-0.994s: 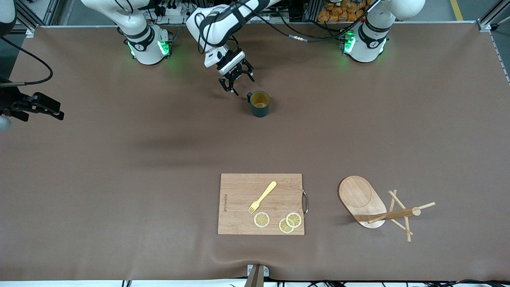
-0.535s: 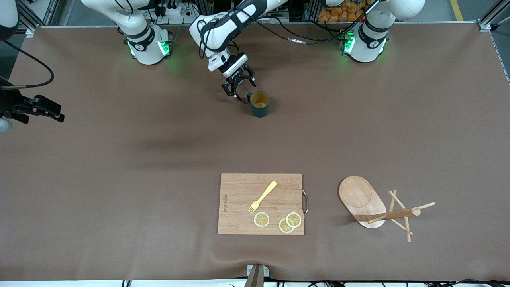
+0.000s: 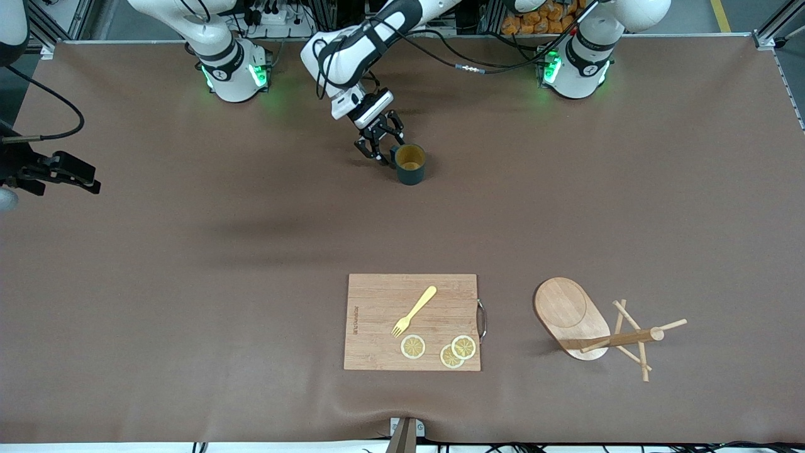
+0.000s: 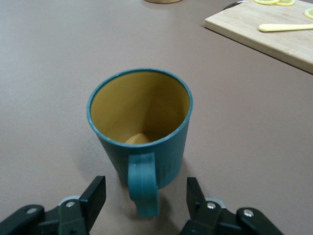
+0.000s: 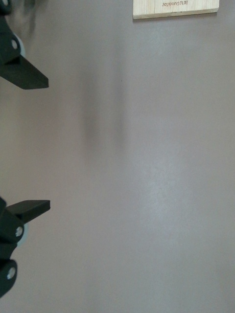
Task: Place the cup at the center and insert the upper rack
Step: 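Close the left gripper on the mug handle and lift the mug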
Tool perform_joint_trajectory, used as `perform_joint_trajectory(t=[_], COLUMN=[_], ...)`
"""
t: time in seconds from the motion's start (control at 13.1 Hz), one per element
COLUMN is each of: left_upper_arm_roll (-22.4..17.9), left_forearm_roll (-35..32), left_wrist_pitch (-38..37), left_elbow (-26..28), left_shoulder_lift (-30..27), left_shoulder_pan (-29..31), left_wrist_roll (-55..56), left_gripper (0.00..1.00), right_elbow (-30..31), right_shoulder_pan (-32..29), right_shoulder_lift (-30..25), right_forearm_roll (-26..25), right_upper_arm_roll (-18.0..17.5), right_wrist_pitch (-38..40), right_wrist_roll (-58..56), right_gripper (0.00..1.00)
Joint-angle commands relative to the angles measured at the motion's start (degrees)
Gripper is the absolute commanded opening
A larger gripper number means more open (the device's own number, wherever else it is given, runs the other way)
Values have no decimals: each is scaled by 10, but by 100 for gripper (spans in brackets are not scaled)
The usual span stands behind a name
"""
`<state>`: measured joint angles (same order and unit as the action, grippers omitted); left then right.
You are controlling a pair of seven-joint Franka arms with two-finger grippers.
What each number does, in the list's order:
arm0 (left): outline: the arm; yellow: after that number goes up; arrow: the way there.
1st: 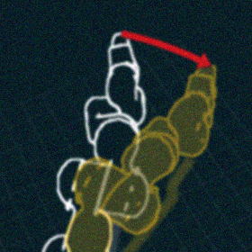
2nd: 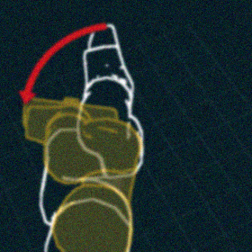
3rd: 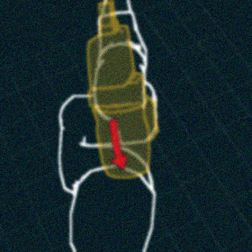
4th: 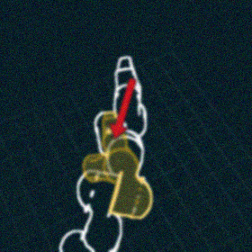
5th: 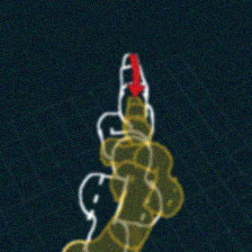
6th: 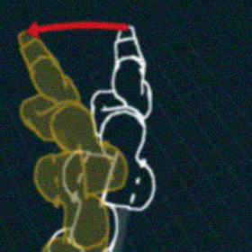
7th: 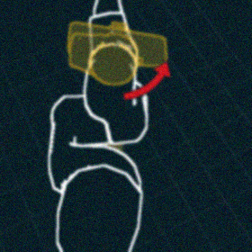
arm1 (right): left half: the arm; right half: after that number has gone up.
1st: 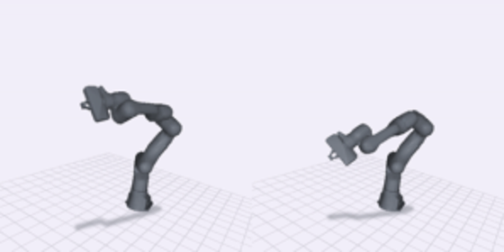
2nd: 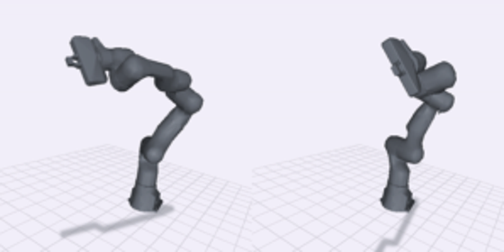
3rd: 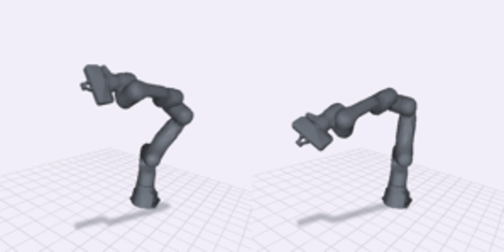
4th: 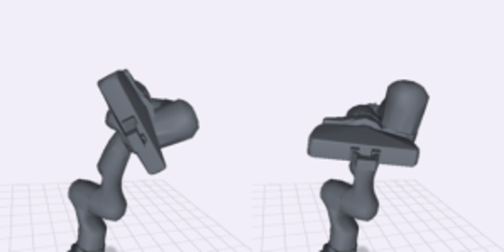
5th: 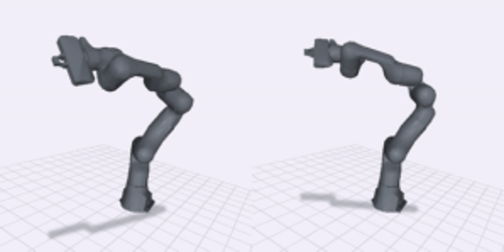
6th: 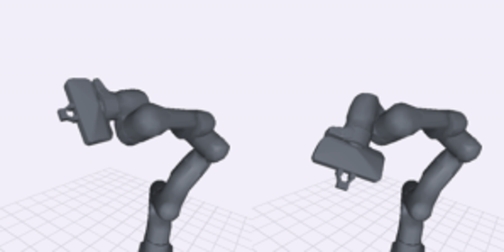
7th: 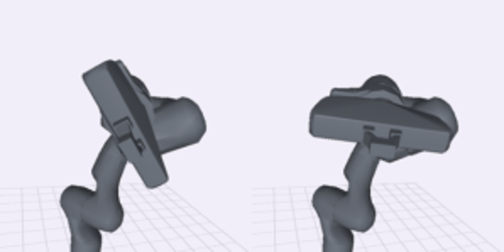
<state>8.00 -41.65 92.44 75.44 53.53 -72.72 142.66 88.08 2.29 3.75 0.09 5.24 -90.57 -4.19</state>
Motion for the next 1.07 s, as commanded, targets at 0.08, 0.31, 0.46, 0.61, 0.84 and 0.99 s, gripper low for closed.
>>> perform_joint_trajectory(t=[0.08,0.31,0.46,0.61,0.84,0.99], left_upper_arm_roll=[-7,-7,-7,-7,-6,-3], left_forearm_roll=[-17,-17,-17,-16,-15,-8], left_wrist_pitch=[-3,-3,-3,-2,-2,-2], left_elbow=[-13,-13,-13,-14,-14,-15], left_shoulder_lift=[10,13,12,10,1,-22], left_shoulder_pan=[-6,-6,-5,-4,-1,19], left_wrist_roll=[15,31,31,30,27,25], left_gripper=[66,44,30,10,0,0], right_elbow=[2,2,2,2,3,3], right_shoulder_pan=[-7,-7,-7,-7,-7,-7], right_shoulder_lift=[-1,-1,-2,-2,-2,-3], right_forearm_roll=[-6,-7,-7,-8,-8,-8], right_upper_arm_roll=[-7,-7,-7,-6,-7,-7], right_wrist_pitch=[-5,-6,-9,-10,-10,-9], right_wrist_roll=[-5,-6,-6,-6,-6,-6], right_gripper=[100,100,100,100,100,100])
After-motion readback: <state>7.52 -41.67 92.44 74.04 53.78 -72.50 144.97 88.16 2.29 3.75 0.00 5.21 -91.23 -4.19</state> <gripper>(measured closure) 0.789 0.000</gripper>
